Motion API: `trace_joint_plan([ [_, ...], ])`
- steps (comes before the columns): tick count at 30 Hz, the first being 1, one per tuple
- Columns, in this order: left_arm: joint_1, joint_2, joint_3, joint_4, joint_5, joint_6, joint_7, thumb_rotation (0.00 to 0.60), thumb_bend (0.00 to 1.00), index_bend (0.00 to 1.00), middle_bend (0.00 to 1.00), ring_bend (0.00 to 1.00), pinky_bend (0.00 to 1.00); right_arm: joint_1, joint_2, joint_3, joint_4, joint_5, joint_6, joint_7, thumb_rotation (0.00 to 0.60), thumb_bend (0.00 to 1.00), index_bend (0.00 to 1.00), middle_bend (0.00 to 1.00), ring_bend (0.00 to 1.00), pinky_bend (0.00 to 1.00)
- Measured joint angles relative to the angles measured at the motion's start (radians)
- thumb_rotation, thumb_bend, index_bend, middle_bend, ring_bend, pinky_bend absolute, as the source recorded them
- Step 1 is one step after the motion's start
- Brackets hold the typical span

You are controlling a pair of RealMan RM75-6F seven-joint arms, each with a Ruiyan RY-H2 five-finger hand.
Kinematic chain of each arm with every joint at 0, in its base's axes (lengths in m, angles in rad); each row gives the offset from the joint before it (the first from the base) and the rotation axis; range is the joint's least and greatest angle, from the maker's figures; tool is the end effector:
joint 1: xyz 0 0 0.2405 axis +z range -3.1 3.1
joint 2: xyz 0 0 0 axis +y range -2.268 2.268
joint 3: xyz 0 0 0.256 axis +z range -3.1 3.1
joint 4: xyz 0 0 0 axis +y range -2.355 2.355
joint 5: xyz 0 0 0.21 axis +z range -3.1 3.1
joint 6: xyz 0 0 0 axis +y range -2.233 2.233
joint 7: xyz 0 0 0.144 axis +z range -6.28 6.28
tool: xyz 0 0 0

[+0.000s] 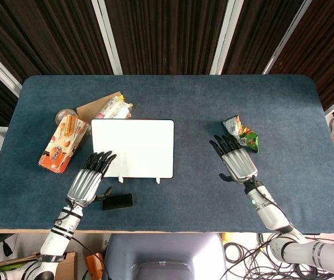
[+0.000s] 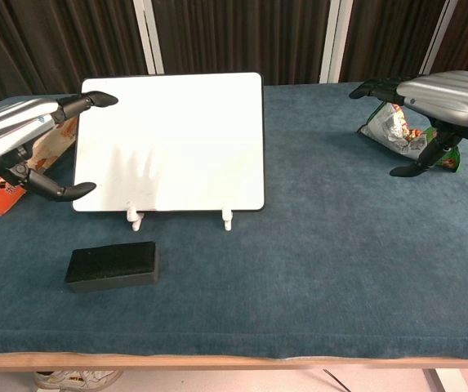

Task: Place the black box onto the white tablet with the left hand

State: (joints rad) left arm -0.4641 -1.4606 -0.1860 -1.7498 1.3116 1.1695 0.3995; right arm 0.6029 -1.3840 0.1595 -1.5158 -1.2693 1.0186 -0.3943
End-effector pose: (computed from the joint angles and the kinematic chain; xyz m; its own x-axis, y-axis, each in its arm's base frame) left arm -0.1601 0.2764 0.0288 0.3312 0.1430 0.9327 0.9078 -0.3177 -0.2737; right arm -0.1982 -0.3314 0.0413 0.5991 -0.1297 0.7901 -0.7710 -0.3598 0.5255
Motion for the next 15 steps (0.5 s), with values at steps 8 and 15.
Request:
trace_joint_plan([
  [8, 0.032, 0.032, 0.078, -0.035, 0.042, 0.027, -0.011, 0.600, 0.33, 0.00, 0.04, 0.01, 0.07, -0.033, 0.041, -0.031, -0.012, -0.017, 0.033, 0.013, 0.600, 0.11, 0.00, 0.00, 0.00, 0.00],
  [15, 0.074, 0.051, 0.207, -0.024, 0.121, 0.018, -0.051, 0.600, 0.30, 0.00, 0.04, 0.02, 0.09, -0.106, 0.126, -0.086, -0.006, -0.057, 0.084, 0.089, 0.600, 0.11, 0.00, 0.00, 0.00, 0.00],
])
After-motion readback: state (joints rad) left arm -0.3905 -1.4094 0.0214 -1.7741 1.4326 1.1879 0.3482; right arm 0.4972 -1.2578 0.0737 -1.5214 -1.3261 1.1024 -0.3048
